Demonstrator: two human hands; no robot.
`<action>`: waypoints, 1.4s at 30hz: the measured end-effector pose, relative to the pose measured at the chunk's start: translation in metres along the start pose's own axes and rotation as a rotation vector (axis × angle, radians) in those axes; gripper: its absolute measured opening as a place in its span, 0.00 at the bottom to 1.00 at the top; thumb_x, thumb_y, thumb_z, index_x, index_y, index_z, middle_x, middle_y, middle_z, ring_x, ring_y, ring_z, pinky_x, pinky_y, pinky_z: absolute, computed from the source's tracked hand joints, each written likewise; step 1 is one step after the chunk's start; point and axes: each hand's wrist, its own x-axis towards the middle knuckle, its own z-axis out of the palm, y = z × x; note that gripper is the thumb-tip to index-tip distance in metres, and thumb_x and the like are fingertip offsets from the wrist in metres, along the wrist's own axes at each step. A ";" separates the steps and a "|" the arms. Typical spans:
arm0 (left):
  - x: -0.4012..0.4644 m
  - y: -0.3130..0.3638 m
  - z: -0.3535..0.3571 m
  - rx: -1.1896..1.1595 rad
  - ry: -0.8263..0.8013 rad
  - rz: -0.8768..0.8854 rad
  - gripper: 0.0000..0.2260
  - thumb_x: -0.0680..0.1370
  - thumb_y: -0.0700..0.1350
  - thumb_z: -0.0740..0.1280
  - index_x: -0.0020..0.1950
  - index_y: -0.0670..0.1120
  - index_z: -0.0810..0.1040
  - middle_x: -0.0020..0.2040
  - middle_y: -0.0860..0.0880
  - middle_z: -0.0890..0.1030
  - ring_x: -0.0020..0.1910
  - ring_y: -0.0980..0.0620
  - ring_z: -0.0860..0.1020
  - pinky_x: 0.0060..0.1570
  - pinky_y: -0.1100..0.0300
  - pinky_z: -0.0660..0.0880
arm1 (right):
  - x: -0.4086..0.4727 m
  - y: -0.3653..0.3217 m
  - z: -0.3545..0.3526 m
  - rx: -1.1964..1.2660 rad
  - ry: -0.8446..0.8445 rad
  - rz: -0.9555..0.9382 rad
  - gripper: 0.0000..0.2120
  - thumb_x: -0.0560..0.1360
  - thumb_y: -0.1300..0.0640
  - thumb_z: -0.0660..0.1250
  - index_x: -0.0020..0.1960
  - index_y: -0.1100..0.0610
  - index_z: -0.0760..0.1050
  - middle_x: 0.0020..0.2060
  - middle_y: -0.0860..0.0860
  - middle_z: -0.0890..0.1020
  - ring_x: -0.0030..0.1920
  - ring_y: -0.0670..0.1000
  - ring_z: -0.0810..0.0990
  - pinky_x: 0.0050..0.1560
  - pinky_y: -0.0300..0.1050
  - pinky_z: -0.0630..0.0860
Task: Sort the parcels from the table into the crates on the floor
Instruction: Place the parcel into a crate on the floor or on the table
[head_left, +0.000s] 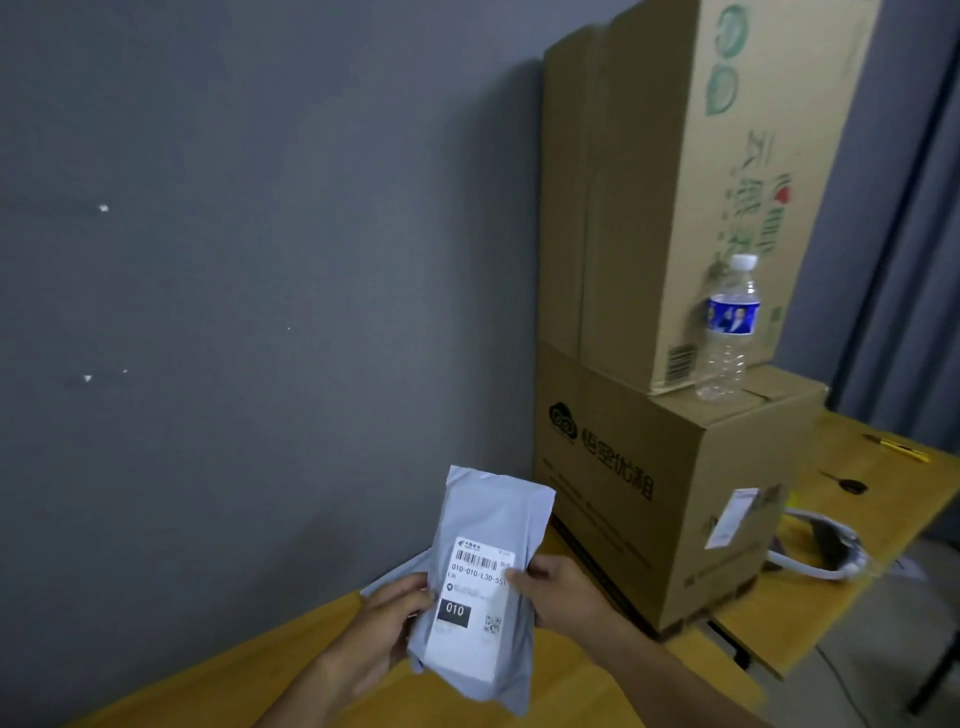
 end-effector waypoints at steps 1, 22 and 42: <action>-0.003 0.003 0.010 0.031 -0.005 0.008 0.12 0.81 0.38 0.63 0.60 0.42 0.83 0.57 0.38 0.84 0.57 0.38 0.81 0.44 0.53 0.76 | -0.007 0.001 -0.007 0.015 0.023 -0.010 0.05 0.81 0.54 0.69 0.52 0.53 0.83 0.50 0.52 0.87 0.52 0.56 0.86 0.56 0.61 0.82; 0.048 -0.003 0.139 0.208 -0.229 0.150 0.11 0.80 0.35 0.67 0.61 0.44 0.80 0.52 0.48 0.87 0.51 0.49 0.85 0.42 0.57 0.81 | -0.094 0.032 -0.102 -0.007 0.459 -0.028 0.10 0.79 0.53 0.71 0.58 0.57 0.82 0.51 0.48 0.86 0.50 0.47 0.85 0.47 0.45 0.83; 0.084 -0.250 0.377 0.546 -0.584 -0.159 0.22 0.78 0.33 0.68 0.70 0.48 0.74 0.60 0.51 0.82 0.54 0.57 0.80 0.39 0.73 0.75 | -0.198 0.311 -0.211 0.259 0.824 0.568 0.04 0.78 0.59 0.70 0.53 0.54 0.81 0.47 0.49 0.87 0.47 0.48 0.87 0.47 0.45 0.84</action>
